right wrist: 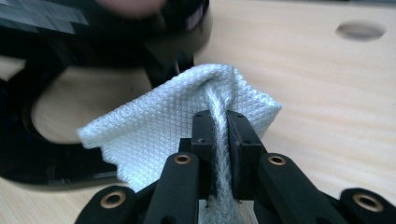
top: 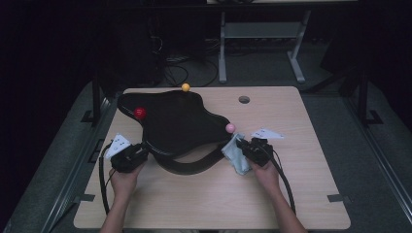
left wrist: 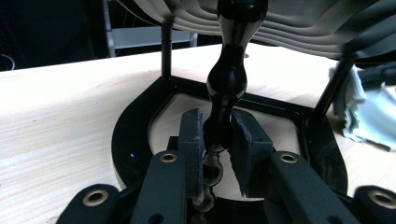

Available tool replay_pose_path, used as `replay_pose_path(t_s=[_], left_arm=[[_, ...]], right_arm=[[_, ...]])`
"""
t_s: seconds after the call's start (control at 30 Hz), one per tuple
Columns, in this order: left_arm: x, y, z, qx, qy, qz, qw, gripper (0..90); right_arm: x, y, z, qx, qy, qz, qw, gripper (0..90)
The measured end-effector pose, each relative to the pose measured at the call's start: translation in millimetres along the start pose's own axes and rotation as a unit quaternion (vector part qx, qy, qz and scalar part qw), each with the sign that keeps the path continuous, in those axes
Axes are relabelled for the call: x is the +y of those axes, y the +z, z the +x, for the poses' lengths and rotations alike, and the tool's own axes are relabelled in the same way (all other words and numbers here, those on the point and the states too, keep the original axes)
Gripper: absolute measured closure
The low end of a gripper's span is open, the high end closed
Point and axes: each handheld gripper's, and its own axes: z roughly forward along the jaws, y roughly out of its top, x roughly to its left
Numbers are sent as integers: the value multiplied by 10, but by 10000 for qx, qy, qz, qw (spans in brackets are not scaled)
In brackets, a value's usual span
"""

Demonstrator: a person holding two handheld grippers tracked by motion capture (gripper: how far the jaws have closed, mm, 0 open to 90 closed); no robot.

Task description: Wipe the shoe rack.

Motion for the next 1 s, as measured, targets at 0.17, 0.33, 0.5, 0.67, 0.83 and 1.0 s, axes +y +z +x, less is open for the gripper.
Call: replay_pose_path(t_s=[0.17, 0.33, 0.5, 0.67, 0.83, 1.0], left_arm=[[-1, -10, 12, 34, -8, -5, 10000, 746], [-1, -17, 33, 84, -28, -8, 10000, 746], [-4, -35, 75, 148, -119, -20, 9998, 747], [16, -13, 85, 172, -35, 37, 9998, 752], [38, 66, 79, 179, -19, 31, 9998, 754], [81, 225, 1, 72, 40, 41, 10000, 754]], right_arm=[[-38, 93, -5, 39, 30, 170, 9998, 821], [110, 56, 38, 112, -63, -79, 9999, 821], [-16, 186, 67, 245, -93, 311, 9992, 823], [81, 118, 81, 298, -96, -14, 9995, 826], [50, 118, 48, 341, -87, 119, 9993, 828], [25, 32, -62, 251, -18, 131, 9996, 827]])
